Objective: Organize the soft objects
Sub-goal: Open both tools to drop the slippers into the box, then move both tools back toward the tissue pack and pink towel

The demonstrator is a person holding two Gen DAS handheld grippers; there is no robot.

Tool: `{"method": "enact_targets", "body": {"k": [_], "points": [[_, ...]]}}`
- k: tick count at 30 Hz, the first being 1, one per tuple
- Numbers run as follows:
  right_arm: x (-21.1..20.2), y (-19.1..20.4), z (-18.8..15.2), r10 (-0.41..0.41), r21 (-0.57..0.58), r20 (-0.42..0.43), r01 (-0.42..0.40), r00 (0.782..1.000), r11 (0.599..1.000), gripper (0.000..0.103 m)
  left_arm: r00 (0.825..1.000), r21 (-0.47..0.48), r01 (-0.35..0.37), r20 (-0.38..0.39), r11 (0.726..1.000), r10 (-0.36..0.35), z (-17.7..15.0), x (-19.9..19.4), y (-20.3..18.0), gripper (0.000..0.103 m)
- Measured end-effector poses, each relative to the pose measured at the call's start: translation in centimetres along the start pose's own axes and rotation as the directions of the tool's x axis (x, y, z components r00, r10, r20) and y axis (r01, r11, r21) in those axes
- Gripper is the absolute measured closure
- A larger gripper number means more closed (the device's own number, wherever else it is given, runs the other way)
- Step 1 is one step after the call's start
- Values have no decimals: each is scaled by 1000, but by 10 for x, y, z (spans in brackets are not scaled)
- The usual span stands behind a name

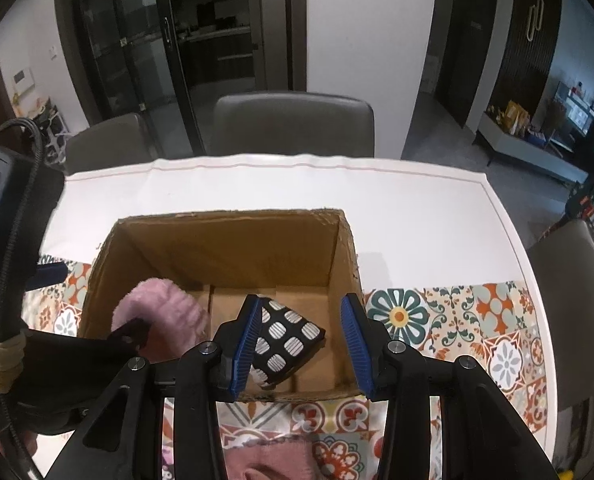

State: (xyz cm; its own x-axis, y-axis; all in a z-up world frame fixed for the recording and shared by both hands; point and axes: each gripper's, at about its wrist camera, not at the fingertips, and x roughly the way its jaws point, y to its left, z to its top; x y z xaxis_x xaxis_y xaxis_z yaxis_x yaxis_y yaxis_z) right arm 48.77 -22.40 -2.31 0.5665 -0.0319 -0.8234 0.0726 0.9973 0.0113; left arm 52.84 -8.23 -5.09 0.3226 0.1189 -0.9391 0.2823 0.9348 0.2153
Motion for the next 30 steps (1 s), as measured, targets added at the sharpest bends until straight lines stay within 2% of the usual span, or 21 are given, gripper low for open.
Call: {"method": "enact_targets", "body": {"k": [3,6,8,11,19,30], "points": [[1,-1,4,7,15,-16,-6,1000,1000,60,996,-14,75,-52,997,-76,8,6,3,8],[4,1,13,-1,4,-33,1,999,1000,60,983,-56,131,-126,990,-137,15,15,6,8],[6,4,21,-19,-17,-50,18,999,1000,60,979,-88,143,-134,986,-154,18,16,8,8],[6,7,29,-27,-28,-59,25,998,999,60,978,-115,164,-112,980,-177,17,9,11,8],[1,7,23,-5,-10,-65,4,998,1000,60,989,-143,142,-10,980,-144,2,-18,22,9],[-26,13,-13,65,-13,-27,-65,998,998,60,988,-150,119,119,982,-102,-54,-46,22,9]]}}
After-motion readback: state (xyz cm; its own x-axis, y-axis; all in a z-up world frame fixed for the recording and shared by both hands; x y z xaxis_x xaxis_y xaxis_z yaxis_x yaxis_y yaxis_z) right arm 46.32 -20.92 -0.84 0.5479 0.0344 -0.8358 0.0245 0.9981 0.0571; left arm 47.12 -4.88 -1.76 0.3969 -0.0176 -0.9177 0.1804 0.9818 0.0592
